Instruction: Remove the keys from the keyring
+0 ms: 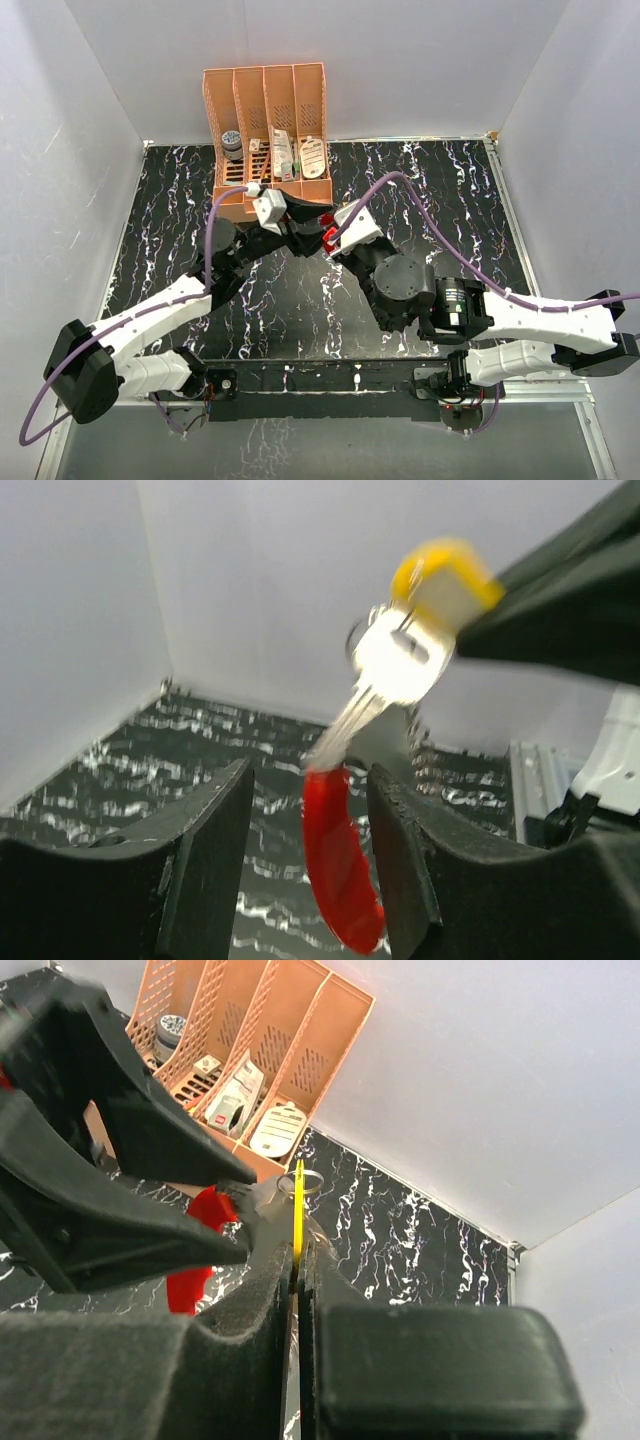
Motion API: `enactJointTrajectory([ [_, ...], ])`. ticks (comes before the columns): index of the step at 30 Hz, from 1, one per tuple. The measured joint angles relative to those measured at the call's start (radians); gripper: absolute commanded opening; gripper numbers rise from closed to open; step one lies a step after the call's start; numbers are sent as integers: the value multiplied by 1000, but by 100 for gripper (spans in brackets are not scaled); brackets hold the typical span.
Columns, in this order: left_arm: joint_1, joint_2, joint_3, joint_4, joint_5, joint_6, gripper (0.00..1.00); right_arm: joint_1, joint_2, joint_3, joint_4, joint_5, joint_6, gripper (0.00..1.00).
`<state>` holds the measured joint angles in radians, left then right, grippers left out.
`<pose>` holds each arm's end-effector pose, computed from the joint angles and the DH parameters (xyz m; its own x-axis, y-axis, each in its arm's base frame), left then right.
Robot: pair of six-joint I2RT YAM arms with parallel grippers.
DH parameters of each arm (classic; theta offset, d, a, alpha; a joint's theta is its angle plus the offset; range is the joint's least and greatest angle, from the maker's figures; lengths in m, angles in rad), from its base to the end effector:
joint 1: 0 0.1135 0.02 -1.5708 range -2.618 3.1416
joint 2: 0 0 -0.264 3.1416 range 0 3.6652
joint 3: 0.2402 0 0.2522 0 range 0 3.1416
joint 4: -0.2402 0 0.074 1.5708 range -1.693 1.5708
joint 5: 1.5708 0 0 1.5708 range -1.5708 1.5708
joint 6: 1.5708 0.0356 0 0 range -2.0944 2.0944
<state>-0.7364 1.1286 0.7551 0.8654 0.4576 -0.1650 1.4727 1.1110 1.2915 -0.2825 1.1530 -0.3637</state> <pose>0.1749 -0.1798 0.3686 0.1988 -0.3791 -0.9037 0.9364 0.3455 0.0611 0.0540 0.2168 0.4441 0.1026 -0.4307 -0.8966 -0.2977 0.8468 -0.4409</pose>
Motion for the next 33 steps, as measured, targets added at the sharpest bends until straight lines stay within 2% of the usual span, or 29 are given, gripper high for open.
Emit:
enactJointTrajectory([
  [8,2,28,-55,-47,-33,34,49,0,0,0,65,0,-26,0],
  [17,2,55,-50,95,-6,7,49,0,-4,-7,70,-2,-20,0],
  [21,2,89,-40,140,30,-18,44,0,-4,-7,71,-4,-18,0],
  [33,2,85,-26,166,94,-16,47,0,-4,-7,70,-8,-1,0],
])
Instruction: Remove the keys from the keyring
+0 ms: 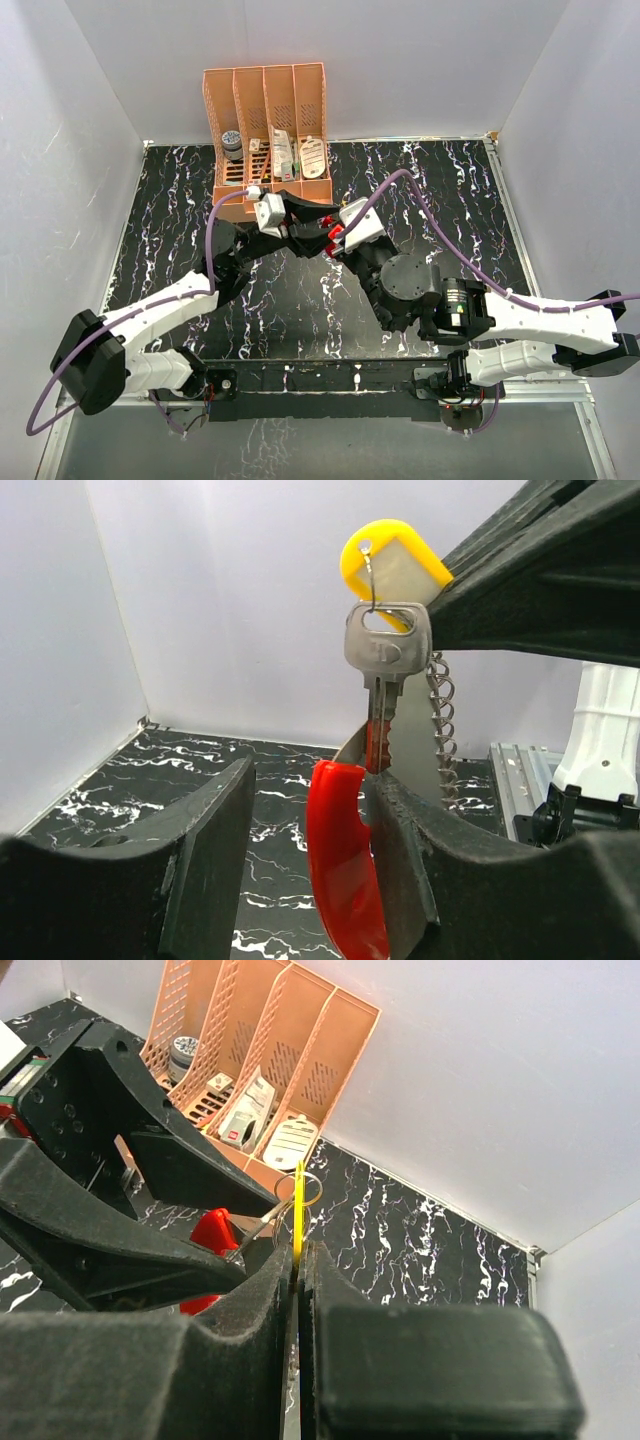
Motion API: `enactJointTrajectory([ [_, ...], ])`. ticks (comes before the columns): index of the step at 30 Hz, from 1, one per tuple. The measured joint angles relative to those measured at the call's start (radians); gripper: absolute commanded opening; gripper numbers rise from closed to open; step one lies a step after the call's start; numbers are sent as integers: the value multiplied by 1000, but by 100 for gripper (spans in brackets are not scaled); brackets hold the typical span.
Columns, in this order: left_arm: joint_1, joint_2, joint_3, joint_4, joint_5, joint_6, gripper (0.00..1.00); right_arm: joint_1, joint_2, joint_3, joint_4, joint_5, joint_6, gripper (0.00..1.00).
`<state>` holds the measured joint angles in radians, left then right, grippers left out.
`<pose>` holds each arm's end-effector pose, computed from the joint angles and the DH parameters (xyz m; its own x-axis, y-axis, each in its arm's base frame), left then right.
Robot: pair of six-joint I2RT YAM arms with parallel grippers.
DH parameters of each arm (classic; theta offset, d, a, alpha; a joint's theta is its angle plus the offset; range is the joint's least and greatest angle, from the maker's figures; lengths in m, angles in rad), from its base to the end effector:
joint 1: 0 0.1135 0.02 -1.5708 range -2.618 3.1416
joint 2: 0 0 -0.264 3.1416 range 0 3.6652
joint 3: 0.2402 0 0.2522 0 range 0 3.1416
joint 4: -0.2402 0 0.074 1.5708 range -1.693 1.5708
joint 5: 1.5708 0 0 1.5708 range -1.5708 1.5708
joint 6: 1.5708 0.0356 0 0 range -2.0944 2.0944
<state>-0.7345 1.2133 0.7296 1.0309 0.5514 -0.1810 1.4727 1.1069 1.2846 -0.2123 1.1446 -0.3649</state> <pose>0.1816 -0.1891 0.3543 0.2173 -0.4028 -0.8891 0.9577 0.2641 0.1144 0.0539 0.2168 0.4489 0.1118 -0.3698 -0.9224 -0.3023 0.8715 -0.3861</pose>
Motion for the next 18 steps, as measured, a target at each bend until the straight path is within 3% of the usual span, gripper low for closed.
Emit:
enactJointTrajectory([
  [8,6,-61,2,-107,115,103,40,2,-2,0,-4,-3,8,0],
  [12,6,-90,66,-307,185,220,35,2,-2,0,-13,-3,14,0],
  [18,6,-140,133,-536,183,376,40,2,-2,0,-14,-3,19,0],
])
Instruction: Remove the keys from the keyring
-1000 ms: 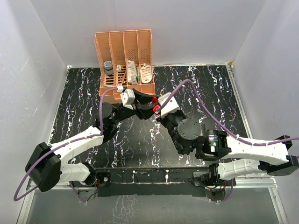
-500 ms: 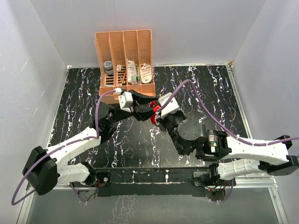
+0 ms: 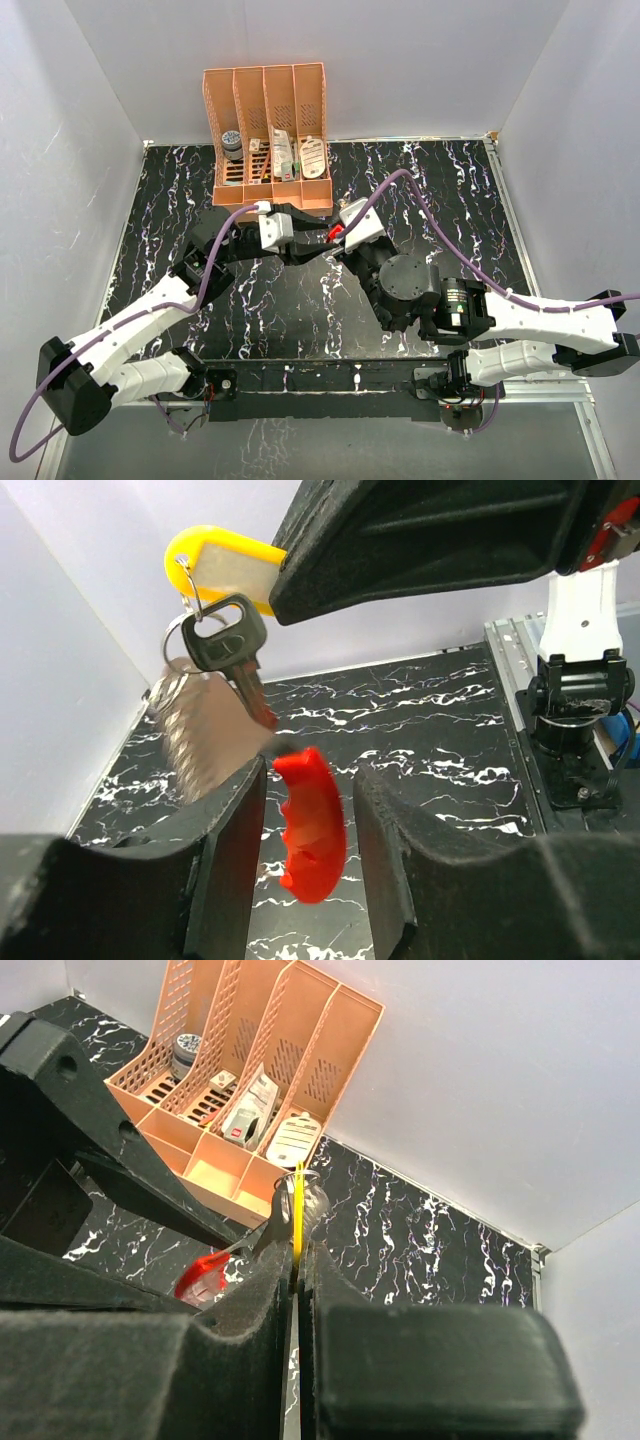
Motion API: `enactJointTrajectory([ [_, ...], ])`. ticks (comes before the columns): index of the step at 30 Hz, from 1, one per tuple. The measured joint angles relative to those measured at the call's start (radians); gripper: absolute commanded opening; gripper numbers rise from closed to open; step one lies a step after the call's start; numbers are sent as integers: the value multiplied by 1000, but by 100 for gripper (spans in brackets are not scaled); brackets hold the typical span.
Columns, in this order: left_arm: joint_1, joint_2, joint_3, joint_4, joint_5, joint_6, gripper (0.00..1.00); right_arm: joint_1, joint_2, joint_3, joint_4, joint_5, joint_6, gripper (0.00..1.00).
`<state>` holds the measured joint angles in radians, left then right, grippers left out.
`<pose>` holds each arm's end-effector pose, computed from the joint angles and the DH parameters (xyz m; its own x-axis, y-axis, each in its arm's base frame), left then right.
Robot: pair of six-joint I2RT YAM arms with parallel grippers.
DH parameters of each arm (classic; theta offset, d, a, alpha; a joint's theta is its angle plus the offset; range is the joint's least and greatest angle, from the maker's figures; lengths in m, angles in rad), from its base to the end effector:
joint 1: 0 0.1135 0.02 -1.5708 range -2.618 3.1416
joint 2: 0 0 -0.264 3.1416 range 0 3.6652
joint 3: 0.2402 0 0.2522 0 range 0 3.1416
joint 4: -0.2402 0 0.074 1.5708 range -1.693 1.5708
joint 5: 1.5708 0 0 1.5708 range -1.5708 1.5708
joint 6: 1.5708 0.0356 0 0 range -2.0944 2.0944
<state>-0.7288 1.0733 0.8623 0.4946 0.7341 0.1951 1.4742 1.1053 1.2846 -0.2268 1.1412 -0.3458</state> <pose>0.1650 -0.1793 0.3810 0.3936 -0.1585 -0.9055 0.9153 0.1592 0.3700 0.0535 0.2164 0.4479 0.1065 -0.3644 -0.9251 -0.3092 0.8721 -0.3792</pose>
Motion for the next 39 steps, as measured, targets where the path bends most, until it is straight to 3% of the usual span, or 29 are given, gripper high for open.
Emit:
enactJointTrajectory([
  [4,0,-15,-22,36,-11,-6,40,0,0,0,0,-1,1,0],
  [11,-1,42,-71,244,-24,-128,40,0,4,0,-2,-16,13,0],
  [20,-1,48,-115,394,-161,-194,42,0,14,0,-14,-27,34,0],
  [32,-1,42,-121,440,-203,-241,44,0,25,0,-18,-34,34,0],
  [39,-1,14,-121,376,-218,-229,43,0,42,0,-15,-29,27,0],
])
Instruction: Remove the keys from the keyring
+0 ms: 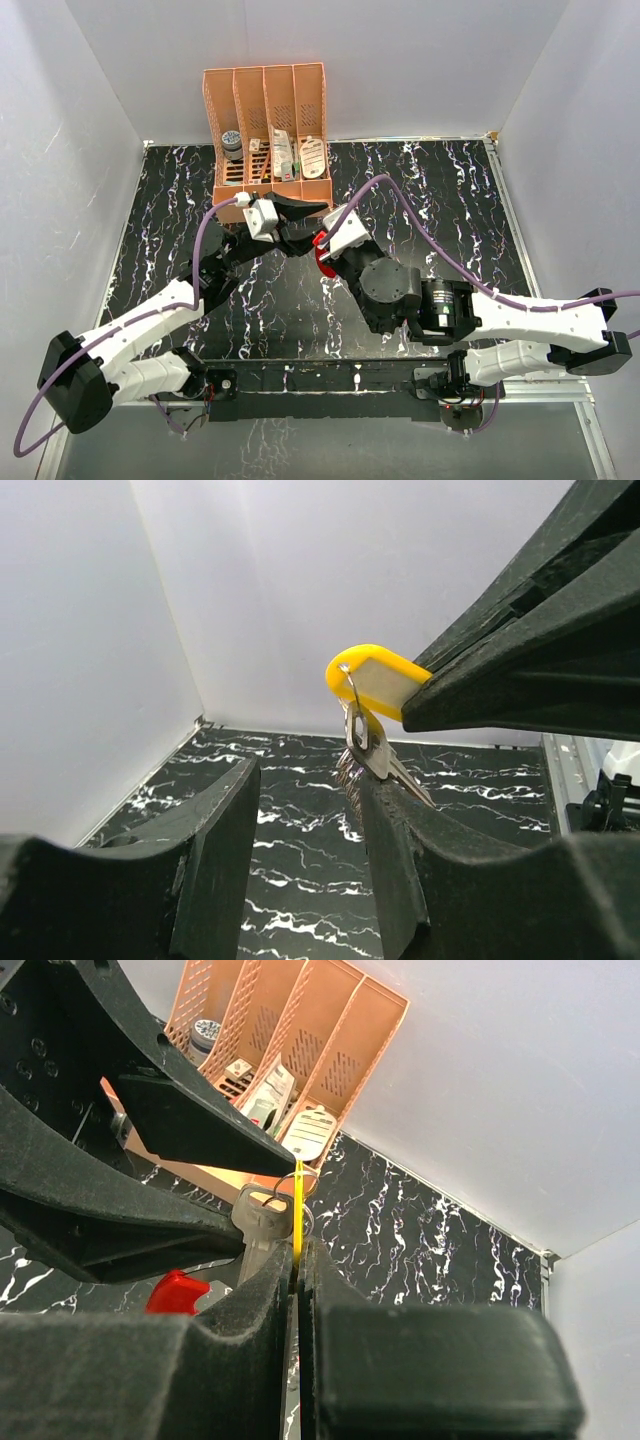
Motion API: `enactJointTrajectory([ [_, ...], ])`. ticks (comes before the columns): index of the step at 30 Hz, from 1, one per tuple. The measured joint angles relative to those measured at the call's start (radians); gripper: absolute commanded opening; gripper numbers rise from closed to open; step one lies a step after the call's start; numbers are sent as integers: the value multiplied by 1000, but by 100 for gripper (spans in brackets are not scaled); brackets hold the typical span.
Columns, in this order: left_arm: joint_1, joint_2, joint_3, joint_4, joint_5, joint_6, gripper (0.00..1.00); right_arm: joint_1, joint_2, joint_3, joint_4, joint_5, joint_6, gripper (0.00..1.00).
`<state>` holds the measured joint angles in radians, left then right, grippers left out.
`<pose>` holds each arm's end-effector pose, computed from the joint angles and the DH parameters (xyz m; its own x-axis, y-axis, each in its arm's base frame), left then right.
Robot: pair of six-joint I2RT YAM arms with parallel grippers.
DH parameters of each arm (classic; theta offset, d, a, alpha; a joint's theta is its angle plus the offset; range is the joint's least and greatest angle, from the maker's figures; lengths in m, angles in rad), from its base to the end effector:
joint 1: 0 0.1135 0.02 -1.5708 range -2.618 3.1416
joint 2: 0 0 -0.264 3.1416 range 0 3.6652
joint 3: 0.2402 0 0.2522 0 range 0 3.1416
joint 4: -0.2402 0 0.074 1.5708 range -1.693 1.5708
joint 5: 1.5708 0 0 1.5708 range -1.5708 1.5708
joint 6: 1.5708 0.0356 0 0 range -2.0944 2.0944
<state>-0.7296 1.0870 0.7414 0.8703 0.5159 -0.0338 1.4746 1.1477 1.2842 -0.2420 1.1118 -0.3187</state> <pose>0.1663 -0.1723 0.3733 0.3429 -0.3460 -0.8733 0.9102 0.3523 0.2177 0.0544 0.2312 0.4375 0.1017 -0.3909 -0.9148 -0.3406 0.8503 -0.4012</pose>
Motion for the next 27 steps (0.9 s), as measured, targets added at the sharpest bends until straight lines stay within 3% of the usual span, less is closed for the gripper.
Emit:
enactJointTrajectory([
  [12,0,-75,3,-173,-184,88,46,0,6,-6,14,3,-18,0],
  [27,0,-142,3,-167,-283,18,47,0,6,-6,18,3,-20,0],
])
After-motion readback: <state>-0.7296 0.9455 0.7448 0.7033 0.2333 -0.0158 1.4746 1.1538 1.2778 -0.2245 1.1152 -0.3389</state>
